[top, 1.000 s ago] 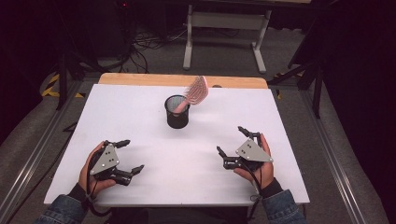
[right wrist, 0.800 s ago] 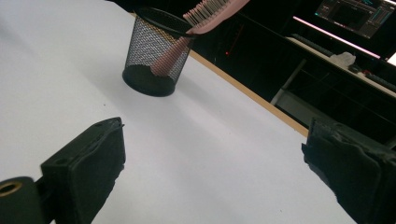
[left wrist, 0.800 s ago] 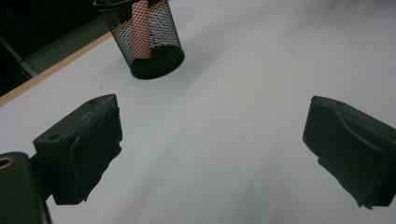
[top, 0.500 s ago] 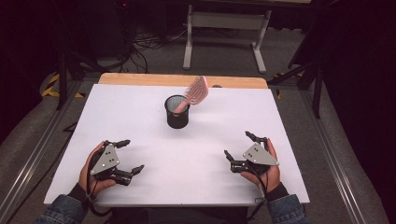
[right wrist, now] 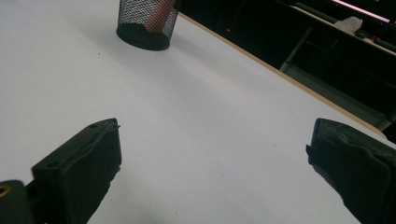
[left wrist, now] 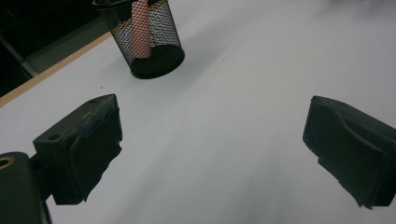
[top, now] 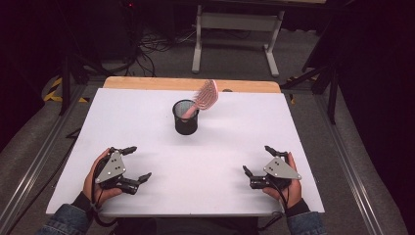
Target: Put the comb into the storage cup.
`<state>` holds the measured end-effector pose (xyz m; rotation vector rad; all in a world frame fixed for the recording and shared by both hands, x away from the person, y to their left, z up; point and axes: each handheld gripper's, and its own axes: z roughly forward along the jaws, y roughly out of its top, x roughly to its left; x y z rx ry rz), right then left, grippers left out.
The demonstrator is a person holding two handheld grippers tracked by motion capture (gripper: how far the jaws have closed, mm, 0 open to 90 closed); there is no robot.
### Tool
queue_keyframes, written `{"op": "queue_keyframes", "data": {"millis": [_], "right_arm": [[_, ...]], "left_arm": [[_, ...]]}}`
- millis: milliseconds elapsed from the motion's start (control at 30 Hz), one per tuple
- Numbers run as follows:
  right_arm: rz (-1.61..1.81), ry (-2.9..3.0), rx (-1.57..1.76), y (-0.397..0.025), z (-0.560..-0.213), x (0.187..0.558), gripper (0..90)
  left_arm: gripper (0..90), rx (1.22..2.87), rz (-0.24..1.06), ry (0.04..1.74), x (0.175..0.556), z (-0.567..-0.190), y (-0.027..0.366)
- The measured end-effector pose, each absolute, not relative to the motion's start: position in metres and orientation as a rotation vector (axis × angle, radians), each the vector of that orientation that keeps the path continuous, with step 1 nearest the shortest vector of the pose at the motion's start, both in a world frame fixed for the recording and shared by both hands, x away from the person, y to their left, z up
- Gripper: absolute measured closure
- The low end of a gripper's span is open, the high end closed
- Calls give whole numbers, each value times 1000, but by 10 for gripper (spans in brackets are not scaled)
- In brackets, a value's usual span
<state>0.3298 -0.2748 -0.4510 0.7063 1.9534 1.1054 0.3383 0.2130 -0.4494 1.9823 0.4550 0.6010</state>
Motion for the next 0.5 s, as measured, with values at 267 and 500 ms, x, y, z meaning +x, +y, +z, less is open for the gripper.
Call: {"op": "queue_keyframes", "data": {"millis": [267,500], "right_arm": [[1138,1955,759,-286,-455,334,31],[1140,1943,750,-286,-454,331,31]], "left_arm": [[55,1975,605,467,340,-450,215],[56,1990,614,456,337,-450,213]]}}
